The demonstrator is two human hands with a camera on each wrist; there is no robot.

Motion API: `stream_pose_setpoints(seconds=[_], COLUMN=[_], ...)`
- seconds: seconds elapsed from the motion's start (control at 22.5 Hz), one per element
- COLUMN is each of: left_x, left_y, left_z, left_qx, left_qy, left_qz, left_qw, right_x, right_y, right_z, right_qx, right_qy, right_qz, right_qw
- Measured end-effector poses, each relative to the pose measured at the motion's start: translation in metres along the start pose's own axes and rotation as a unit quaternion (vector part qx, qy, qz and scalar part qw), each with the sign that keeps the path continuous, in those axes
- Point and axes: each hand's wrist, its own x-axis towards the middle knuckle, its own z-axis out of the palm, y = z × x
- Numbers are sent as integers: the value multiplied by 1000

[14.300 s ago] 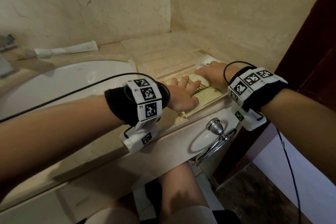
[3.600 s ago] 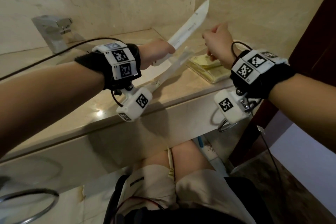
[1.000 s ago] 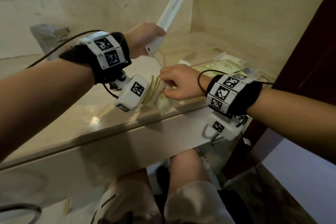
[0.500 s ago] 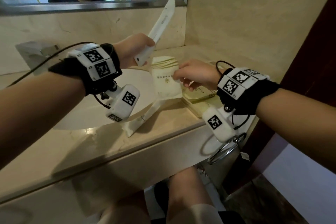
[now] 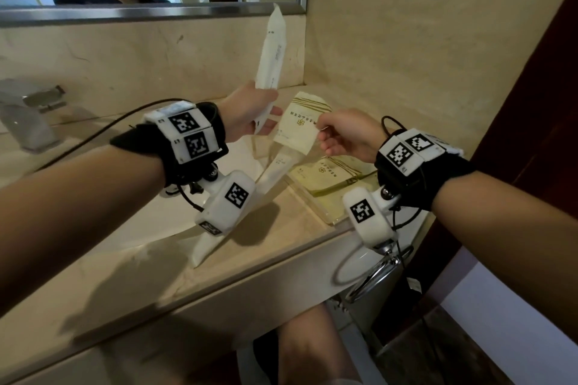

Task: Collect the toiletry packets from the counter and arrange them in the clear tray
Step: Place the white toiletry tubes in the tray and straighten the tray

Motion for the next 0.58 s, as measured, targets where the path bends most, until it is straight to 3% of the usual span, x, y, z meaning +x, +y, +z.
stream_pose_setpoints(seconds=[0.22, 0.4, 0.58], left_x=[10, 18, 30], left_y=[-5, -5, -6], left_z=[20, 25, 20], left_qx=[13, 38, -10], left_qy=[-23, 0, 22], left_qz=[-9, -2, -14], left_qw=[1000, 999, 1000], right_x=[6, 8, 16], right_y=[1, -1, -6], right_z=[-3, -5, -13], right_qx=[47, 61, 67], right_qy=[39, 61, 96], right_qz=[-4, -18, -39], right_qw=[998, 996, 992])
